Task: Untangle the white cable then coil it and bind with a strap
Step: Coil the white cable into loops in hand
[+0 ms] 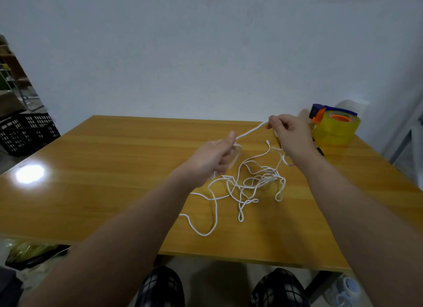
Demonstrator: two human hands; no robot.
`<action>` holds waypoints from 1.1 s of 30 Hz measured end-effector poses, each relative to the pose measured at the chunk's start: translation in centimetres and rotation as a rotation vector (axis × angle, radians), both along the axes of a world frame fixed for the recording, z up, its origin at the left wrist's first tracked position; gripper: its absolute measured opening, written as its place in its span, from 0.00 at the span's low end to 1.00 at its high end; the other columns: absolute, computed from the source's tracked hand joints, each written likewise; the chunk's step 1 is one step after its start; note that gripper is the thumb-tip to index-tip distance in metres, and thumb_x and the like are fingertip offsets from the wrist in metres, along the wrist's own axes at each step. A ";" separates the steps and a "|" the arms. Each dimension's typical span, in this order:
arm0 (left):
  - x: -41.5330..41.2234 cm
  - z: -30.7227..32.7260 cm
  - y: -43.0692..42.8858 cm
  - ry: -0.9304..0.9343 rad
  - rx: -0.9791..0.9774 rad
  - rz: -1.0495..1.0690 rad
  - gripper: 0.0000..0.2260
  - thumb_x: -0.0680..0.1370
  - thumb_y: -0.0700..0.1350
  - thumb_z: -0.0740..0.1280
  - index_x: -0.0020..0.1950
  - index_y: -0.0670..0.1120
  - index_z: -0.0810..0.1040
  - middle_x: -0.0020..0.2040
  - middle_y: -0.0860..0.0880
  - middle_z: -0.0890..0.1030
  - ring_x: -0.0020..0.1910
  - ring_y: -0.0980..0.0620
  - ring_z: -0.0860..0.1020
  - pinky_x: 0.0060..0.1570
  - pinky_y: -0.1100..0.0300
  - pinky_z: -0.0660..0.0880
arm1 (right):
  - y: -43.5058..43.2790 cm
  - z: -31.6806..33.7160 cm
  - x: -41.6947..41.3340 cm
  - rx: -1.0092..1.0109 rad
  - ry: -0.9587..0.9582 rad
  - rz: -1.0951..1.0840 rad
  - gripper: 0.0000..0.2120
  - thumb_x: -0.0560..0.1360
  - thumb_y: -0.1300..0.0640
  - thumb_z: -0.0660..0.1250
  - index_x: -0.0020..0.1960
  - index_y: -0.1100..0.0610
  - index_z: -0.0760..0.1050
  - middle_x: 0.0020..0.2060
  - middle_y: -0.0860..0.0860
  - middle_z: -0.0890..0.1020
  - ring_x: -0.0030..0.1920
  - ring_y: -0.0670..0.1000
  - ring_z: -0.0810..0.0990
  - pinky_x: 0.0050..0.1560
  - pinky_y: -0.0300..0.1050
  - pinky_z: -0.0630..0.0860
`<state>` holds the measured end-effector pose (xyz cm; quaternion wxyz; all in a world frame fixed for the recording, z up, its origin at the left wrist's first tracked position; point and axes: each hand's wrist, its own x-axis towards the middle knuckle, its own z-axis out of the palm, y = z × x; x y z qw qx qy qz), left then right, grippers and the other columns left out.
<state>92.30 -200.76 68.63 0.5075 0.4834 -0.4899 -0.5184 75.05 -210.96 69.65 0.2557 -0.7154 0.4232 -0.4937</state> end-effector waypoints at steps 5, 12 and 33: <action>-1.2 -0.6 0.8 0.384 0.047 -0.216 0.23 0.77 0.60 0.54 0.26 0.50 0.61 0.22 0.55 0.59 0.19 0.59 0.57 0.23 0.64 0.55 | 0.1 -2.1 1.4 0.116 0.057 0.012 0.16 0.78 0.49 0.61 0.37 0.56 0.79 0.29 0.57 0.74 0.31 0.51 0.70 0.35 0.44 0.65; -0.6 1.8 -0.1 0.663 0.015 -0.117 0.26 0.82 0.53 0.52 0.25 0.46 0.68 0.36 0.47 0.78 0.42 0.51 0.77 0.57 0.53 0.73 | 2.9 -4.1 2.7 0.102 0.841 0.043 0.23 0.79 0.39 0.44 0.37 0.50 0.69 0.33 0.51 0.75 0.40 0.57 0.76 0.38 0.47 0.67; 0.9 2.0 -3.4 0.101 -0.091 0.221 0.14 0.84 0.47 0.52 0.40 0.46 0.68 0.66 0.49 0.73 0.66 0.54 0.67 0.52 0.55 0.69 | 6.3 -1.3 3.9 -0.450 1.044 0.287 0.25 0.76 0.64 0.59 0.68 0.43 0.68 0.50 0.51 0.68 0.42 0.50 0.67 0.34 0.45 0.60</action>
